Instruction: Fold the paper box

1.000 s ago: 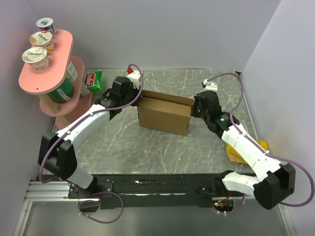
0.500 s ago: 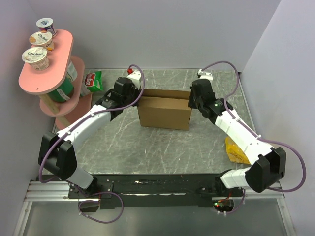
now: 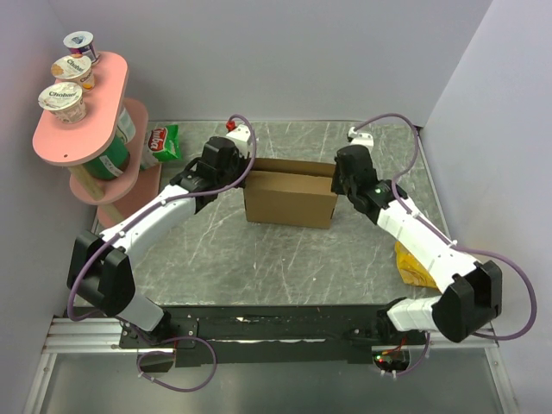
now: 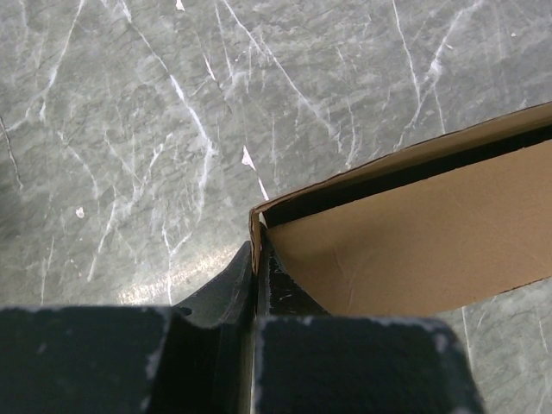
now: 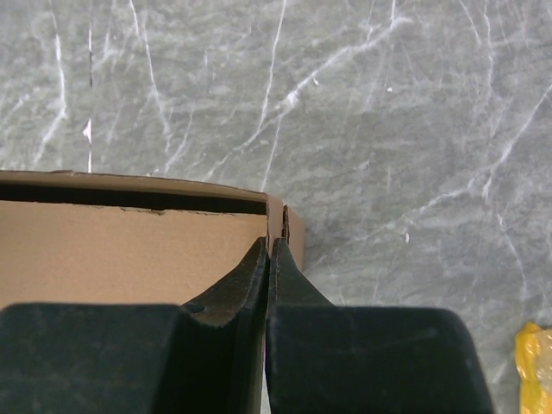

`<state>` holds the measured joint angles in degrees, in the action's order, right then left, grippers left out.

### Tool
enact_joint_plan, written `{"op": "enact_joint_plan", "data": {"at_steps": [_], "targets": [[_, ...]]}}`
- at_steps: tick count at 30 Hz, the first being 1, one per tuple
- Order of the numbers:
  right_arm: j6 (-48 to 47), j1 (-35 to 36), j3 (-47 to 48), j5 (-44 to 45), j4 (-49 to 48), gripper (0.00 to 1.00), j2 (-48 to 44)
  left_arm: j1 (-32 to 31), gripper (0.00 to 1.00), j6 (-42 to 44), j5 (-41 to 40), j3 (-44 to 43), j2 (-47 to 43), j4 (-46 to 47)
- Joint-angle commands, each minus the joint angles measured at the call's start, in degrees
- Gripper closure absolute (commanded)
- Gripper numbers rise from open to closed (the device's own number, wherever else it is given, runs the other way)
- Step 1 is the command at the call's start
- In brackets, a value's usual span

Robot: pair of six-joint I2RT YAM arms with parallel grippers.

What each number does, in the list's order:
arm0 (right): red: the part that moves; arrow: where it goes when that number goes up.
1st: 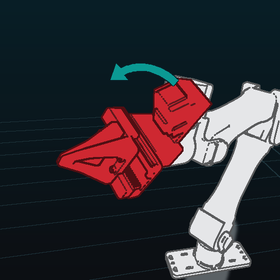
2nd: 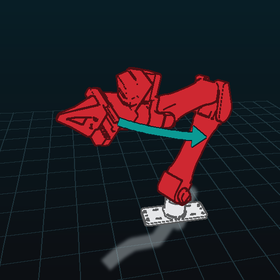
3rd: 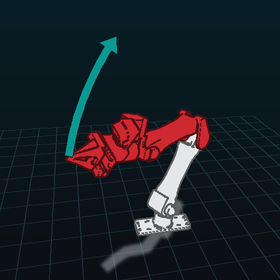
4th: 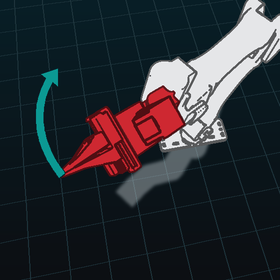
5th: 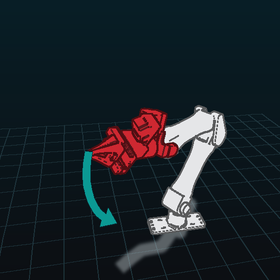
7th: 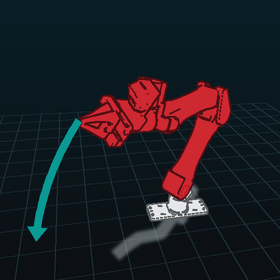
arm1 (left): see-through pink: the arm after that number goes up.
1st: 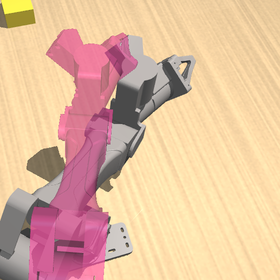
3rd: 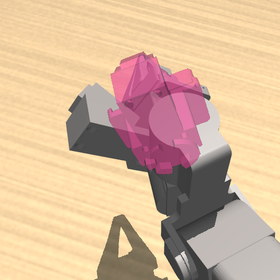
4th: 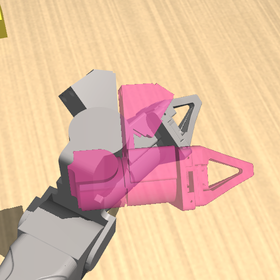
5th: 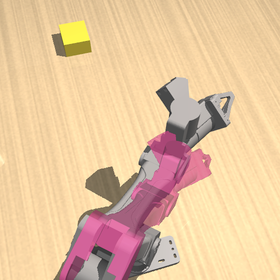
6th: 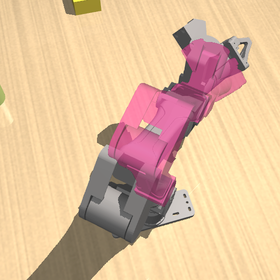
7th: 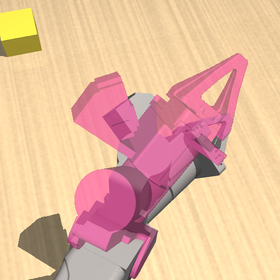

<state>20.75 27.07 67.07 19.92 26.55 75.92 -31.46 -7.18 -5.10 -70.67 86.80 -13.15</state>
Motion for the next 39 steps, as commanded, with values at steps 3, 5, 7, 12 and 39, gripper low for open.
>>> {"op": "enact_joint_plan", "data": {"at_steps": [3, 5, 7, 12, 39], "targets": [[0.7, 1.1, -7.3, -3.4, -9.1, 1.0, -5.5, -2.0, 0.99, -1.4, 5.4, 0.2, 1.0, -4.7], [0.3, 1.0, -8.8, -3.5, -9.8, 1.0, -6.3, -2.0, 0.99, -1.4, 5.4, 0.2, 1.3, -4.8], [-0.4, 0.8, -9.6, -3.8, -9.8, 1.0, -6.6, -2.0, 0.99, -1.6, 5.3, 0.2, 1.4, -4.9], [0.1, 0.0, -11.8, -4.1, -10.3, 1.0, -7.9, -2.0, 0.99, -1.6, 5.3, 0.2, 1.1, -4.8], [0.0, 0.8, -25.7, 0.2, -17.3, 1.0, -14.6, -1.4, 0.44, -2.2, 8.1, -1.7, -0.6, -6.2]]}}
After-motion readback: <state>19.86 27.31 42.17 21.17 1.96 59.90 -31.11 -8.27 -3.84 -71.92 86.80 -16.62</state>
